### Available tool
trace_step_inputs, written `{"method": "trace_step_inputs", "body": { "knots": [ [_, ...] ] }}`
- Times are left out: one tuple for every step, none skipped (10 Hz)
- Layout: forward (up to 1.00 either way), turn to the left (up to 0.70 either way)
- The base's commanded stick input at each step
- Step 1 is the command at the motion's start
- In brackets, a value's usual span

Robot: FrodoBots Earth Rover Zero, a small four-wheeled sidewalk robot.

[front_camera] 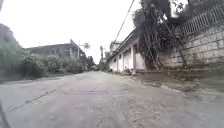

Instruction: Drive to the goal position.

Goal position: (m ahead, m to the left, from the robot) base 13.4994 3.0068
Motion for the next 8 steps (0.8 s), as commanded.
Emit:
{"method": "trace_step_inputs", "body": {
  "knots": [
    [0.85, 0.00],
    [0.85, 0.00],
    [0.85, 0.00],
    [0.85, 0.00],
    [0.85, 0.00],
    [0.85, 0.00],
    [0.85, 0.00],
    [0.85, 0.00]
  ]
}}
